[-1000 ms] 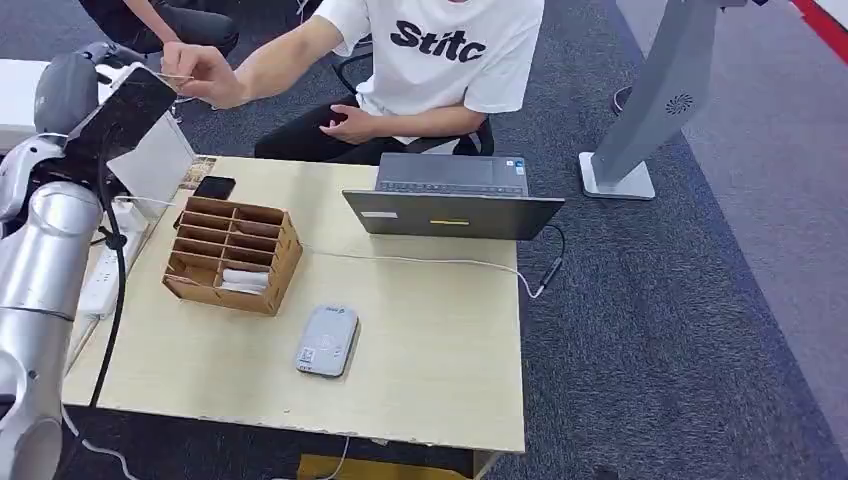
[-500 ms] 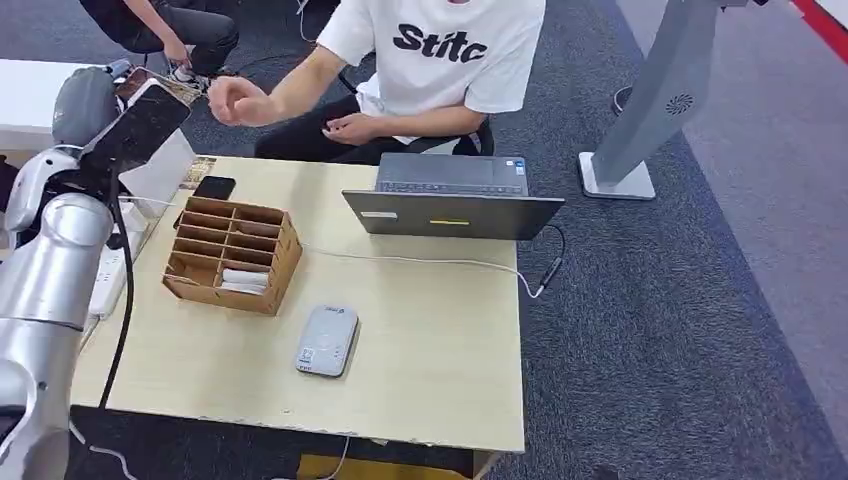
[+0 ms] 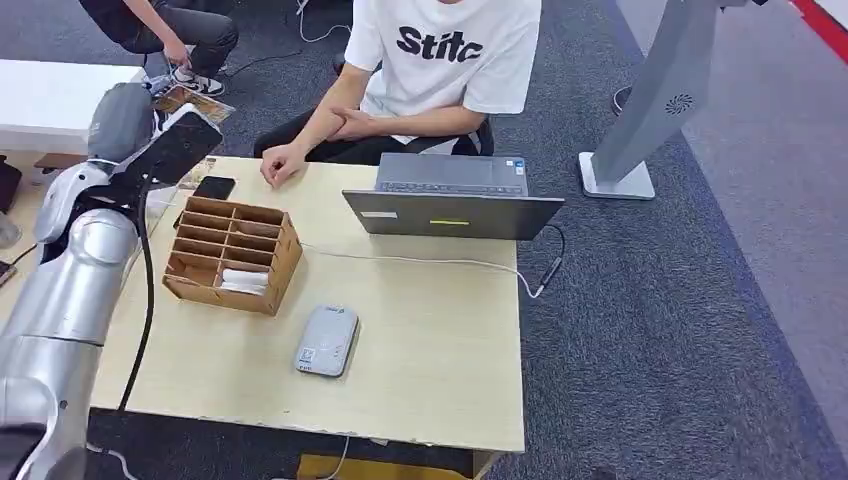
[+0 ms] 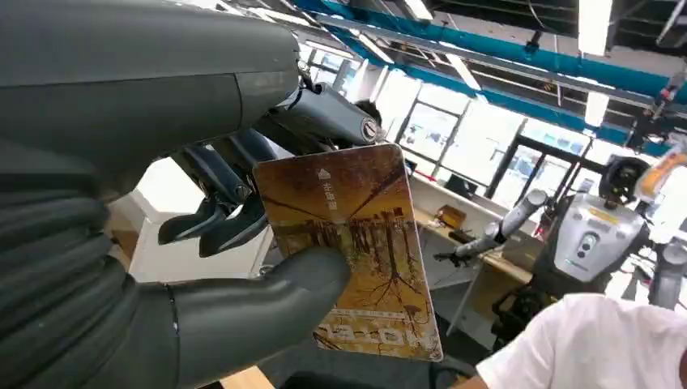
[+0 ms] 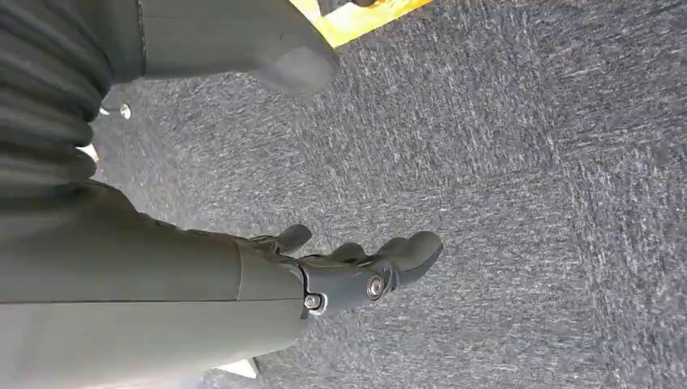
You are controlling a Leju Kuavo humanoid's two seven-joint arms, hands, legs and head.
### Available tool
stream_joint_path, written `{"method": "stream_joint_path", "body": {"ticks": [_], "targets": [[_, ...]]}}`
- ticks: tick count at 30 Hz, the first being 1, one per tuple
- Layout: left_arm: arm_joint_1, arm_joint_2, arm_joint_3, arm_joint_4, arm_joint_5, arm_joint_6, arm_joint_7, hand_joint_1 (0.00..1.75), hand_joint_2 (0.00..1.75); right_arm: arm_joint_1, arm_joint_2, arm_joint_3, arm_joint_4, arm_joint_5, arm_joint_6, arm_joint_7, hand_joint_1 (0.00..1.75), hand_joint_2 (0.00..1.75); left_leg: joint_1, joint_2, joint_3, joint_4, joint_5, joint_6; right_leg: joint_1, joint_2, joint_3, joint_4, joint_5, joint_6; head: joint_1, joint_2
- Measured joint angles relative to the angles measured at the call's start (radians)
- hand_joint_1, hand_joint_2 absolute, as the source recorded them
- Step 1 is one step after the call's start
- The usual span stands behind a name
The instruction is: Pass the card to the sensor for recognition and then transmit it.
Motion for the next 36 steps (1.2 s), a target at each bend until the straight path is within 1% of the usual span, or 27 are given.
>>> {"method": "stream_joint_path", "body": {"ticks": [4,9,13,16,23,36], "targets": [[0.059,0.0,-0.057,-0.064,-0.029,-0.059,-0.006,1.75,1.75,0.0,0.002,-0.005,0.0,0.003,0.0,0.0,0.0,1.75,0.0,-0.001,0.0,0.0,0.0,0.0,0.0,-0.001,0.0,0.0,0.0,0.0,0.0,0.0],[0.118,0.0,-0.114,-0.101,-0.034,-0.075,-0.001,1.75,1.75,0.002,0.004,-0.01,0.0,0.004,0.0,0.0,0.0,1.75,0.0,0.0,0.0,0.0,0.0,0.0,0.0,0.0,0.0,0.0,0.0,0.0,0.0,0.0],[0.142,0.007,-0.151,-0.113,-0.04,-0.101,-0.008,1.75,1.75,0.002,0.007,-0.013,0.0,0.008,0.0,0.0,0.0,1.75,0.0,-0.001,-0.001,0.0,0.0,0.0,0.0,-0.001,0.0,0.0,0.0,0.0,0.0,0.0],[0.155,0.019,-0.193,-0.125,-0.046,-0.122,-0.006,1.75,1.75,0.002,0.008,-0.018,0.0,0.013,0.0,0.0,0.0,1.75,0.0,-0.001,-0.001,0.0,0.0,0.0,0.0,-0.001,0.0,0.0,0.0,0.0,0.0,0.0],[0.157,0.036,-0.229,-0.125,-0.035,-0.156,0.028,1.75,1.75,0.002,0.011,-0.028,0.0,0.019,0.003,0.0,0.0,1.75,0.0,-0.001,-0.001,0.0,0.0,0.0,0.0,-0.001,0.0,0.0,0.0,0.0,0.0,0.0],[0.157,0.051,-0.245,-0.125,-0.034,-0.16,0.027,1.75,1.75,0.002,0.013,-0.029,0.0,0.021,0.003,0.0,0.0,1.75,0.0,-0.001,-0.001,0.0,0.0,0.0,0.0,-0.001,0.0,0.0,0.0,0.0,0.0,0.0]]}}
